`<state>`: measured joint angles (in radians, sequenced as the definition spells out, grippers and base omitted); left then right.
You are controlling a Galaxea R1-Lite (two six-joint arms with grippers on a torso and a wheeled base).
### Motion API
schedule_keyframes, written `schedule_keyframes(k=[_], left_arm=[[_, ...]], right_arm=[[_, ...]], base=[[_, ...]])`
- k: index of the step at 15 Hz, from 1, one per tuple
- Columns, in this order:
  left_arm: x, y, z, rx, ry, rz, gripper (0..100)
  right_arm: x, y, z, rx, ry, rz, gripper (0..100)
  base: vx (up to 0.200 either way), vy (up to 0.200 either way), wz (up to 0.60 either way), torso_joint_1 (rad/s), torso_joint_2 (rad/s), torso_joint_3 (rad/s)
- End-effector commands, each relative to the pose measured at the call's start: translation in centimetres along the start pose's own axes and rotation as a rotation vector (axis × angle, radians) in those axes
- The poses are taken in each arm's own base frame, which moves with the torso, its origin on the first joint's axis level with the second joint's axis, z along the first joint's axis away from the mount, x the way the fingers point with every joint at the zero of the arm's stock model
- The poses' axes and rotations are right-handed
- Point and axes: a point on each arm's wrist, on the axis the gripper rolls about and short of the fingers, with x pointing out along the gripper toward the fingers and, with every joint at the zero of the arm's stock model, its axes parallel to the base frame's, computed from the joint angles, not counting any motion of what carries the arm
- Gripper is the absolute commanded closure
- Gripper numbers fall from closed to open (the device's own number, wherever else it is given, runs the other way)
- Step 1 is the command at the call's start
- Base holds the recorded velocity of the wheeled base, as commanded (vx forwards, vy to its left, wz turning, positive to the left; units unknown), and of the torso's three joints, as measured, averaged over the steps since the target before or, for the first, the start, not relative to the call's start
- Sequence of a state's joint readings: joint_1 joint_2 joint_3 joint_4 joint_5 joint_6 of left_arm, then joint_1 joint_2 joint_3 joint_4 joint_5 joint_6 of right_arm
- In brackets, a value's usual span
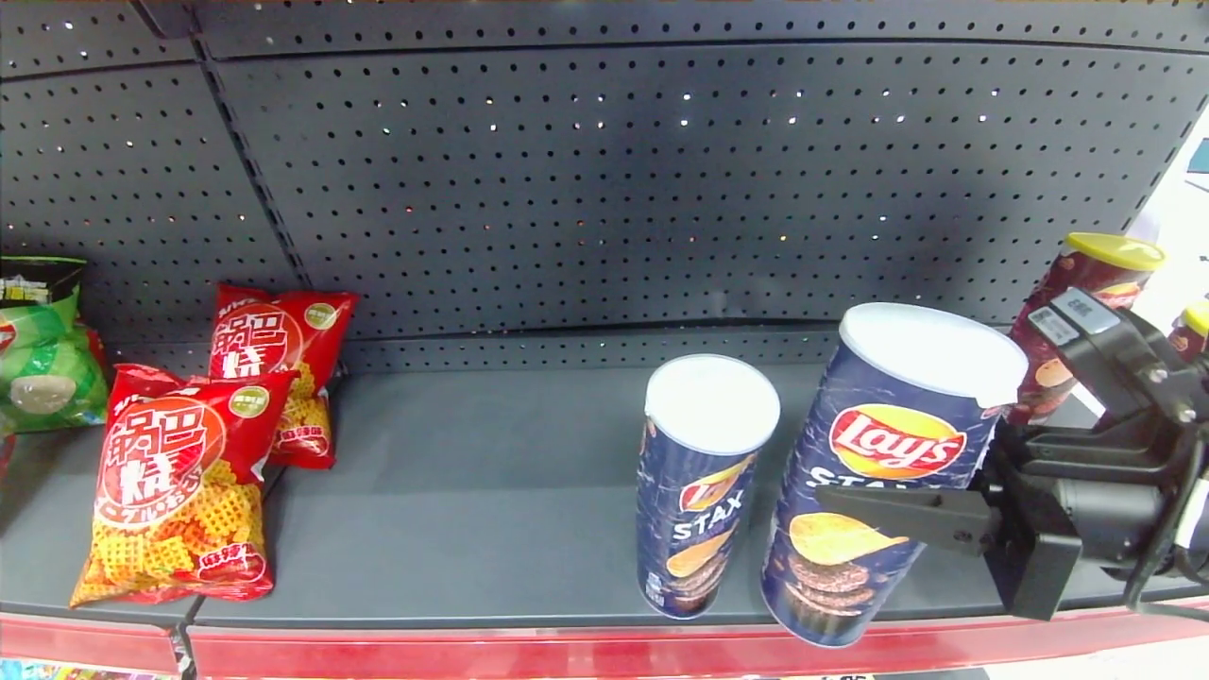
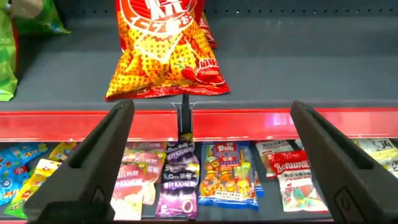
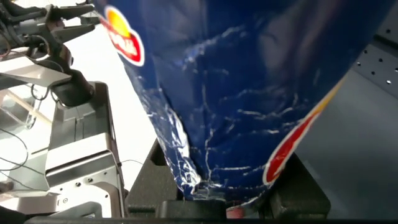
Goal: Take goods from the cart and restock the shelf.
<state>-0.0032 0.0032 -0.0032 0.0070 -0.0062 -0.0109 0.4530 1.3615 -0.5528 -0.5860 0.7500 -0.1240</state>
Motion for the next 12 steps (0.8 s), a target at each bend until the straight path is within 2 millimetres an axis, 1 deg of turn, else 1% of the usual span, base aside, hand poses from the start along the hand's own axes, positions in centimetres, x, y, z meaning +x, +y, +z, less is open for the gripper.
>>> schedule_keyframes(k=[1,4,5,6,7,8,10,12], left_arm=[[0.0,0.0,0.0,0.0,0.004,0.0,0],[0.0,0.0,0.0,-0.001,0.004,0.0,0],[0.0,0.0,0.0,-0.001,0.005,0.0,0],[0.0,0.0,0.0,0.0,0.004,0.0,0],[0.0,0.0,0.0,0.0,0.005,0.0,0],[0.0,0.0,0.0,-0.001,0.004,0.0,0],[0.0,0.0,0.0,-0.001,0.004,0.0,0],[0.0,0.0,0.0,-0.001,0.004,0.0,0]], right_arm=[[-0.2,-0.5,0.2,-0.002,-0.006,-0.024,100],[-0.3,-1.6,0.2,0.007,0.0,-0.089,100],[-0.6,-2.9,0.1,0.019,0.009,-0.173,100],[-0.6,-3.5,0.1,0.025,0.014,-0.206,100],[-0.6,-5.0,0.1,0.034,0.021,-0.276,100],[-0.2,-6.1,0.1,0.031,0.018,-0.309,100],[0.3,-9.7,0.5,0.011,-0.013,-0.377,100],[1.9,-12.0,1.0,-0.002,-0.027,-0.374,100]], base=[[0.0,0.0,0.0,0.0,0.0,0.0],[0.0,0.0,0.0,0.0,0.0,0.0],[0.0,0.0,0.0,0.0,0.0,0.0],[0.0,0.0,0.0,0.0,0.0,0.0],[0.0,0.0,0.0,0.0,0.0,0.0],[0.0,0.0,0.0,0.0,0.0,0.0],[0.0,0.0,0.0,0.0,0.0,0.0],[0.0,0.0,0.0,0.0,0.0,0.0]])
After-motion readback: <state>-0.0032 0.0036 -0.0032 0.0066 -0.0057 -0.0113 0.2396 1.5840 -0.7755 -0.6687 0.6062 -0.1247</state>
